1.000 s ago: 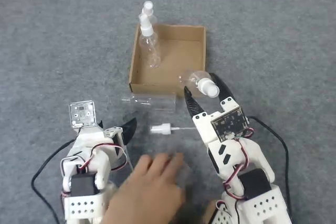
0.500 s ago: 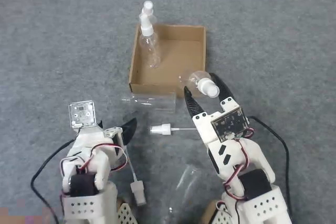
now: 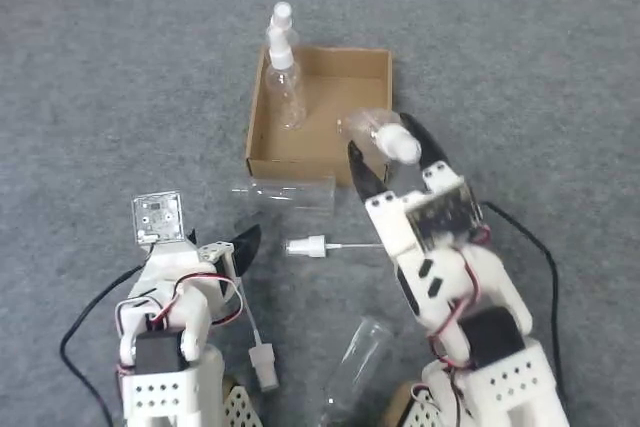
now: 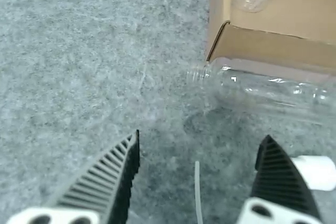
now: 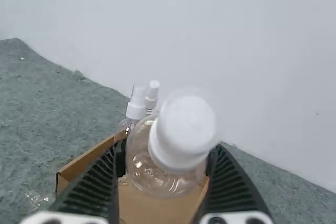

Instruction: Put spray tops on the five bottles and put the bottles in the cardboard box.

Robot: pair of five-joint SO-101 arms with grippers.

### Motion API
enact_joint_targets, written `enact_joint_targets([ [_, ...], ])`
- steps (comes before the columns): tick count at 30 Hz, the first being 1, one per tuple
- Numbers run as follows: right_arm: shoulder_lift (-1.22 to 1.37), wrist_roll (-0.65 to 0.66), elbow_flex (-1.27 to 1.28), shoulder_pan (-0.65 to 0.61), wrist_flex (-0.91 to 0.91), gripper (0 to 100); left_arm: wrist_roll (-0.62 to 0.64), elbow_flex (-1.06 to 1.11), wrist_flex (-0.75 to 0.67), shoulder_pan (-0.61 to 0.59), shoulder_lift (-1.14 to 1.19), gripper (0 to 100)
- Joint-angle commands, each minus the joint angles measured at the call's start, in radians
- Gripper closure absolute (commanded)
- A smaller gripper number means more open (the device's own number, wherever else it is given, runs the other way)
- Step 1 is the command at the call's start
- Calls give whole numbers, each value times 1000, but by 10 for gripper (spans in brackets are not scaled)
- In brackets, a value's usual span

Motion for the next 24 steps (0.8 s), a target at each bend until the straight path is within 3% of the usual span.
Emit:
enact_joint_targets([
  [1, 180, -9, -155, -38, -5, 986, -12, -13, 3, -3, -12, 666],
  [18, 654, -11, -480, -44, -12, 986, -12, -13, 3, -3, -12, 666],
  [24, 774, -11, -555, -104, -12, 986, -12, -13, 3, -3, -12, 666],
])
